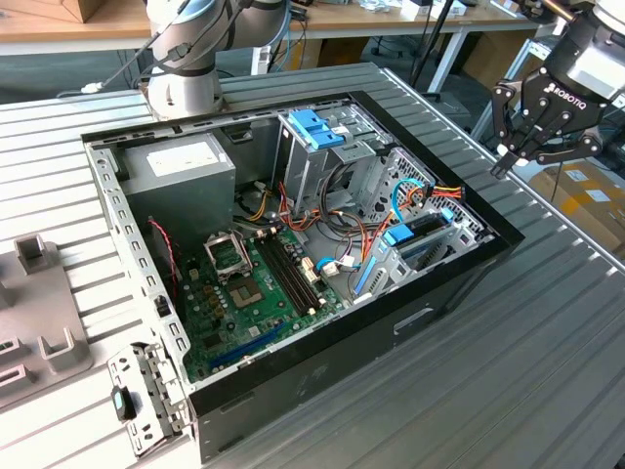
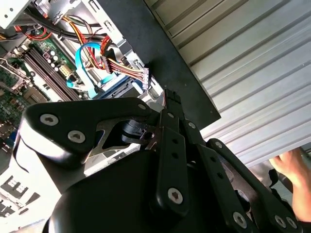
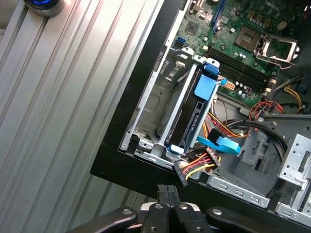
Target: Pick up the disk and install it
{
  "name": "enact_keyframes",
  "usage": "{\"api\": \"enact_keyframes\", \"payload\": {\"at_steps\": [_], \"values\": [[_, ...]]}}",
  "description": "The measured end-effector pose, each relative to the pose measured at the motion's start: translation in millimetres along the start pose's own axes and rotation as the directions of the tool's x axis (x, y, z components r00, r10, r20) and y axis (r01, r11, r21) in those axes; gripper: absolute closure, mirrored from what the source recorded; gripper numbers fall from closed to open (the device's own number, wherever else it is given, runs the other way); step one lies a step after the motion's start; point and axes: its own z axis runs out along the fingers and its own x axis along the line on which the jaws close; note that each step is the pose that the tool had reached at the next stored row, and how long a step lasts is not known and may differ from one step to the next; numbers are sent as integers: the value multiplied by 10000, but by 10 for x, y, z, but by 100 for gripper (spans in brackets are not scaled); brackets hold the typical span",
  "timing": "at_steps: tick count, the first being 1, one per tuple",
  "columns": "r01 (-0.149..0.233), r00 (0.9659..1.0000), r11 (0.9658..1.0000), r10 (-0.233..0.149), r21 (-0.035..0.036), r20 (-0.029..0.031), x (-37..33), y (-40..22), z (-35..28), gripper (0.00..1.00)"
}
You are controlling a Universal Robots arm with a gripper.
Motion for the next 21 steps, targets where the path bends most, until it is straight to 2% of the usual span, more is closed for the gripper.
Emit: {"api": "enact_keyframes", "payload": {"at_steps": [14,21], "values": [[580,9983,9983,-580,-42,6,0,0,0,89],[937,9956,9956,-937,-69,10,0,0,-1,89]]}}
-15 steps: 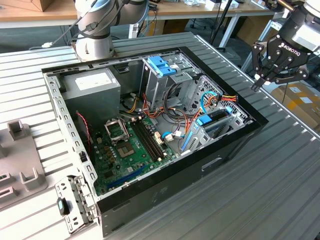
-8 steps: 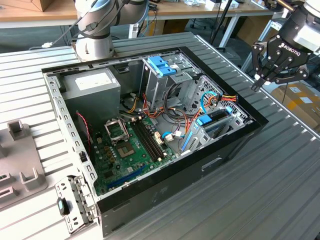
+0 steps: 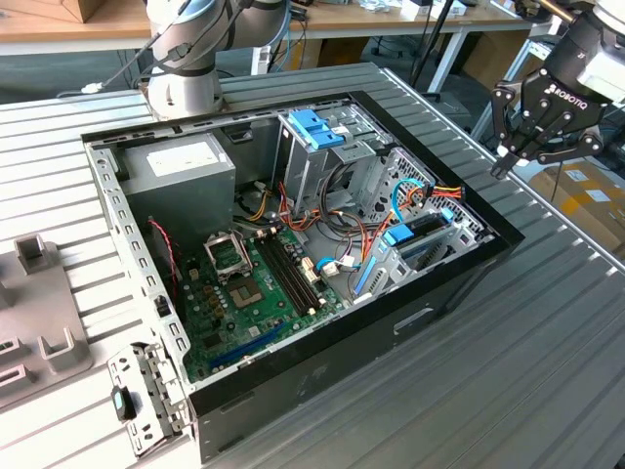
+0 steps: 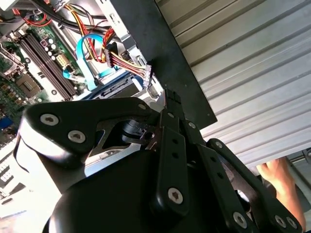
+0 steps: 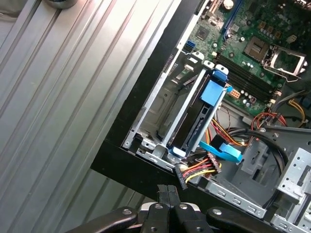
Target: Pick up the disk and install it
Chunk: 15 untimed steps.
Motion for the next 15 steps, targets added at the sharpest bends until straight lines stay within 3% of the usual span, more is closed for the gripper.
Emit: {"api": "enact_keyframes", "payload": {"at_steps": [8,15], "values": [[657,9978,9978,-657,-48,7,0,0,1,89],[1278,9918,9918,-1278,-93,18,0,0,2,89]]}}
